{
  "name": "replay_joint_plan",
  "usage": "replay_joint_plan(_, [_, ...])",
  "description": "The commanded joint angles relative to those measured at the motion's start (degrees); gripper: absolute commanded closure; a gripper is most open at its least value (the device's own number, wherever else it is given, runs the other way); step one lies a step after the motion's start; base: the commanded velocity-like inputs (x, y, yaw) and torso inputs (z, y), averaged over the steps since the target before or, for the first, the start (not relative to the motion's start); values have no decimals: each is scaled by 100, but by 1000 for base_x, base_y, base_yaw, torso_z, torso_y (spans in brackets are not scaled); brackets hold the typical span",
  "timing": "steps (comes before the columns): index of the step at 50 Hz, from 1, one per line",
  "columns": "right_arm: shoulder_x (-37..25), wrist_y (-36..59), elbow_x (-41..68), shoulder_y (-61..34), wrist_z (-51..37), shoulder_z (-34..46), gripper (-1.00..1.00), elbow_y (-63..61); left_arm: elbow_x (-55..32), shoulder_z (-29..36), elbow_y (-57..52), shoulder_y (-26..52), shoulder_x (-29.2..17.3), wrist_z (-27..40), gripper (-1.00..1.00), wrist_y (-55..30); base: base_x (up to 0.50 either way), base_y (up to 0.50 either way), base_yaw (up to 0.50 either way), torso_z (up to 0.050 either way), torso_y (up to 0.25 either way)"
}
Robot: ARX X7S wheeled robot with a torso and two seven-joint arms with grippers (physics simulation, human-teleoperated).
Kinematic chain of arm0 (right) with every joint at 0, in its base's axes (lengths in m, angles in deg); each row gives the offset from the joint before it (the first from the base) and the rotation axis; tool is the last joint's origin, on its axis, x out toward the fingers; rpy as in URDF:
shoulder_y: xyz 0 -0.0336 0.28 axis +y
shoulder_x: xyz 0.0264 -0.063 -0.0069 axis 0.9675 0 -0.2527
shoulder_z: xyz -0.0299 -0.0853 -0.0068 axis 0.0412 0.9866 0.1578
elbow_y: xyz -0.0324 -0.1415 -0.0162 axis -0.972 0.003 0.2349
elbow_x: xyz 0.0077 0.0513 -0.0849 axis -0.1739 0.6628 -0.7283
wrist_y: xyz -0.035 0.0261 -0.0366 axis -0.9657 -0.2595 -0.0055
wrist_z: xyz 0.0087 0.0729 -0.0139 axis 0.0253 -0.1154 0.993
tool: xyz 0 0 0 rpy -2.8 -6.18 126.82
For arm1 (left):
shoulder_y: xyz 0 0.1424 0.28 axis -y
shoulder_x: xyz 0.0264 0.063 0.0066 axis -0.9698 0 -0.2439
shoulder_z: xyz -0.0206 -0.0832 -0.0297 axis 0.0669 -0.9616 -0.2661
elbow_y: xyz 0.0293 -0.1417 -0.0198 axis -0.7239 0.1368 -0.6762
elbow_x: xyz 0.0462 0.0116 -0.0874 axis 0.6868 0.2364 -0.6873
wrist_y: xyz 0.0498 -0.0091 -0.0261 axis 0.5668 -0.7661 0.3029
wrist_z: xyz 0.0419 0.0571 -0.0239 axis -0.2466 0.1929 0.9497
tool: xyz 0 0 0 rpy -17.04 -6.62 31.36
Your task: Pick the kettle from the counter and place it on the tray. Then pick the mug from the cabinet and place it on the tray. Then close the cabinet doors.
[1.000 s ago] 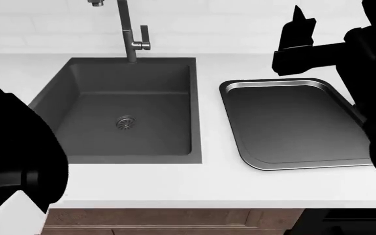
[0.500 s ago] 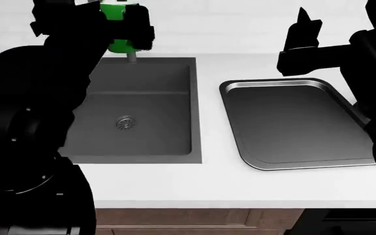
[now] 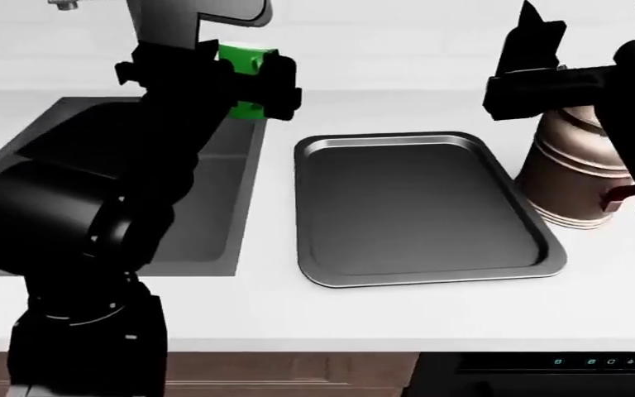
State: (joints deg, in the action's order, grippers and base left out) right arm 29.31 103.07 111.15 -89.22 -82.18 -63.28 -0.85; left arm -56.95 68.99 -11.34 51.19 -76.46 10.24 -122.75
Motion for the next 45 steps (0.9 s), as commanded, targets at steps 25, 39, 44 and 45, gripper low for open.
replay_joint_plan(25, [-250, 300, 168, -424, -24, -2, -100, 152, -356, -103, 133, 447, -313, 204, 100, -42, 0, -332, 0, 0, 0])
replay_joint_plan(39, [-270, 284, 244, -451, -45, -27, -100, 143, -441, -85, 102, 604, -379, 242, 100, -147, 418, 0, 0, 0, 1])
replay_joint_plan(44, [-272, 277, 205, -432, -37, -20, -100, 136, -470, -53, 107, 645, -401, 243, 100, -172, 500, 0, 0, 0, 2])
replay_joint_plan(45, [-274, 281, 203, -433, -43, -16, -100, 137, -491, -36, 85, 643, -410, 226, 100, -196, 289, 0, 0, 0, 0])
